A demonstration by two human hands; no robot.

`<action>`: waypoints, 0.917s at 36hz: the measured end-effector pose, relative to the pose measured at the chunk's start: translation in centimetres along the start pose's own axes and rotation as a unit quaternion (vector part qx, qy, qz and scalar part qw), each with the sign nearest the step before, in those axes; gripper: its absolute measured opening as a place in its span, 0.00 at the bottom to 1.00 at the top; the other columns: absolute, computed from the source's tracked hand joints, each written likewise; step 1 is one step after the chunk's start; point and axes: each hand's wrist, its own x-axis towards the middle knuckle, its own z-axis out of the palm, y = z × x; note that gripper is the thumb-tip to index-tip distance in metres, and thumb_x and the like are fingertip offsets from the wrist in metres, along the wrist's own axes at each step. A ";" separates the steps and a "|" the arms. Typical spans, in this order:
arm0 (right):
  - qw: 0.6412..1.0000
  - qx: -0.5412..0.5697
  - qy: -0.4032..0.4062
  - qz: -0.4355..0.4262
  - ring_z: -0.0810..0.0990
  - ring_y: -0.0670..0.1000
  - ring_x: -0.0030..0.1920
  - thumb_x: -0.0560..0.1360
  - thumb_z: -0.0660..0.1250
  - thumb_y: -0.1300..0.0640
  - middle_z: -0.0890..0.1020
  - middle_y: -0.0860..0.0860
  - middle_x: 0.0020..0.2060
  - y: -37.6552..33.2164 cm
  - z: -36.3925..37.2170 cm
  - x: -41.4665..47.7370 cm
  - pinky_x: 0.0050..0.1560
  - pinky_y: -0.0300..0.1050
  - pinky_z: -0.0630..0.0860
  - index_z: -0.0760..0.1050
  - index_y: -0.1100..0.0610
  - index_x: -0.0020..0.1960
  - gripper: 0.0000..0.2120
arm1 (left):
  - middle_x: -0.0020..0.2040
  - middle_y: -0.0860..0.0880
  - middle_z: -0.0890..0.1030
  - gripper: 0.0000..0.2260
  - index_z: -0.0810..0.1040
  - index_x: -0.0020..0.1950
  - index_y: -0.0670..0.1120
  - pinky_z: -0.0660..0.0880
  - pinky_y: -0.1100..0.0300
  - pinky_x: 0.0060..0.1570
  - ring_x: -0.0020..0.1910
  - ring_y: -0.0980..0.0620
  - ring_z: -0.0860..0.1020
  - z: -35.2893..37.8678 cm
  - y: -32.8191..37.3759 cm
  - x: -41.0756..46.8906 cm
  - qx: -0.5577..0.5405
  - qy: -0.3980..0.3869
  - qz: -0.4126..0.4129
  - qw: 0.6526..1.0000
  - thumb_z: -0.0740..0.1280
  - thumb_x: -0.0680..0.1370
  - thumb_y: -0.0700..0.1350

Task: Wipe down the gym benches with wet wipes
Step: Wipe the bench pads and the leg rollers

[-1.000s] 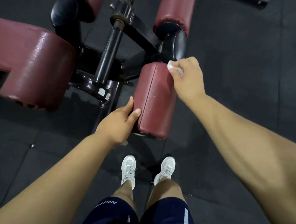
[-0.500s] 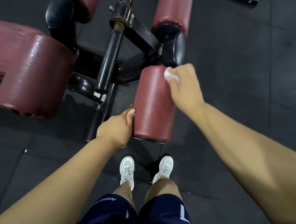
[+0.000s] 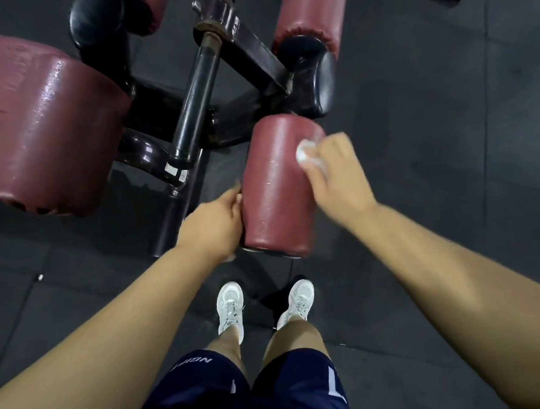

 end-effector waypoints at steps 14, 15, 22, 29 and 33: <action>0.988 0.087 -0.030 -0.121 0.70 0.52 0.43 0.75 0.62 0.63 0.68 0.50 0.47 -3.5 -0.7 -6.8 0.47 0.38 0.70 0.69 0.59 0.54 0.08 | 0.69 0.47 0.71 0.24 0.52 0.77 0.54 0.70 0.53 0.49 0.62 0.43 0.73 -0.3 2.9 -1.2 0.069 0.027 0.065 0.995 0.47 0.81 0.58; 0.988 0.079 -0.030 -0.128 0.70 0.53 0.43 0.75 0.62 0.63 0.69 0.51 0.47 -3.2 -0.5 -6.6 0.47 0.38 0.70 0.70 0.59 0.54 0.08 | 0.66 0.46 0.74 0.23 0.52 0.77 0.55 0.70 0.54 0.47 0.58 0.43 0.76 -0.3 2.5 -1.1 0.050 0.018 0.053 0.997 0.46 0.81 0.58; 0.989 0.050 0.027 0.135 0.59 0.41 0.42 0.79 0.59 0.63 0.73 0.57 0.42 0.8 0.3 3.6 0.47 0.24 0.60 0.76 0.60 0.48 0.07 | 0.60 0.50 0.78 0.21 0.59 0.74 0.61 0.78 0.53 0.49 0.47 0.44 0.83 -1.0 0.7 -0.2 -0.032 -0.014 0.018 0.999 0.46 0.80 0.60; 0.994 0.076 0.027 0.077 0.68 0.50 0.46 0.77 0.63 0.62 0.73 0.57 0.43 -1.7 0.1 -1.0 0.51 0.35 0.66 0.77 0.62 0.54 0.07 | 0.69 0.50 0.69 0.29 0.49 0.77 0.57 0.73 0.52 0.54 0.63 0.46 0.72 -0.1 2.5 -1.1 0.014 0.018 0.067 0.998 0.51 0.78 0.64; 0.988 0.140 -0.029 -0.063 0.72 0.52 0.42 0.77 0.62 0.62 0.74 0.57 0.42 -3.9 -0.3 -6.7 0.47 0.39 0.71 0.74 0.59 0.54 0.06 | 0.68 0.47 0.72 0.24 0.50 0.75 0.62 0.71 0.51 0.60 0.63 0.46 0.73 -0.1 1.1 -0.4 -0.070 -0.022 0.031 0.997 0.49 0.80 0.61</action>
